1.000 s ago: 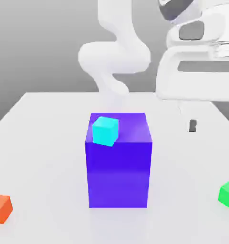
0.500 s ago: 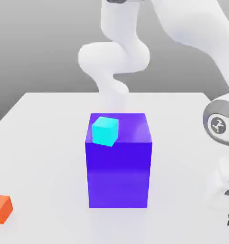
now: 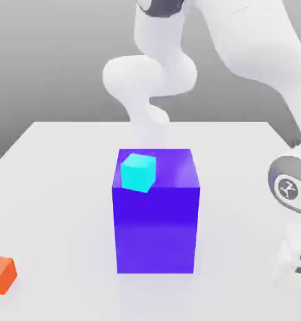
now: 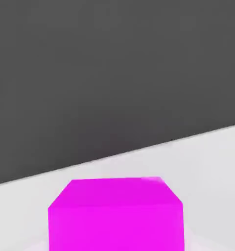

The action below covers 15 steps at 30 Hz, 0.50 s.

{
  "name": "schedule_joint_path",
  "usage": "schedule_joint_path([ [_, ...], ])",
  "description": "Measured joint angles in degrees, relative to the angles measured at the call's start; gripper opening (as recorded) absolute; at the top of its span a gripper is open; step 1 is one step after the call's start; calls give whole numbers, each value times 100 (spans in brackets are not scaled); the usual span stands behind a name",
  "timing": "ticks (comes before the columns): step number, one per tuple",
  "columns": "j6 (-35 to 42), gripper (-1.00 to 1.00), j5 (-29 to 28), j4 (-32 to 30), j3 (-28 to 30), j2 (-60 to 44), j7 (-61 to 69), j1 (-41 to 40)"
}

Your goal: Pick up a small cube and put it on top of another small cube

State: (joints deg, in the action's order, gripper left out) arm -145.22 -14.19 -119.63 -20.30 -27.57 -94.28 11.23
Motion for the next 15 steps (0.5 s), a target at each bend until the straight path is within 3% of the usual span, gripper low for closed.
schedule_joint_path([
  [10,-254,-100,324,-1834,-1223,1576,2082,-187],
  [15,-885,-100,-518,-1888,-702,897,1623,264],
])
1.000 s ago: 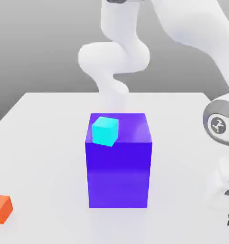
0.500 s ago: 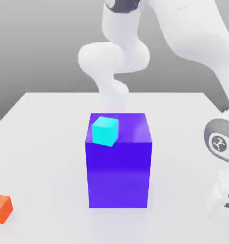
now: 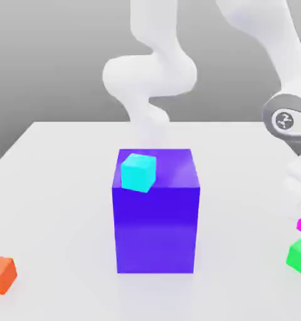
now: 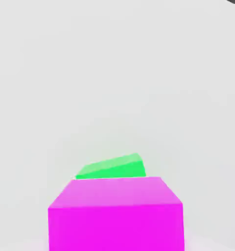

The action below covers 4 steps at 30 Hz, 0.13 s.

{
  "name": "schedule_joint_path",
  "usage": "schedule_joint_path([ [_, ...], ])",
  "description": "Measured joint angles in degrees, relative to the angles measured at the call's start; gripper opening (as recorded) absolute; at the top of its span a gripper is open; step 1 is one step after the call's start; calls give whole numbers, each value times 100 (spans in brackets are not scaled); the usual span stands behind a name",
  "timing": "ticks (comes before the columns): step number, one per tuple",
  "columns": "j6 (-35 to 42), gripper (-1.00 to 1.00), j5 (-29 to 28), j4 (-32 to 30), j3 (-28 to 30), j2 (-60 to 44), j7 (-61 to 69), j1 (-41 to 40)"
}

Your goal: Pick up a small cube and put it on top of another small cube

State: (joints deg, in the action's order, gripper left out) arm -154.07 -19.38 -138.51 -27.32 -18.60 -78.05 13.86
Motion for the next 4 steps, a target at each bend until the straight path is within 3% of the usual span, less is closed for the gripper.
schedule_joint_path([
  [1,-98,100,-133,10,108,-125,-94,86],
  [4,-99,100,-133,10,108,-125,-94,86],
])
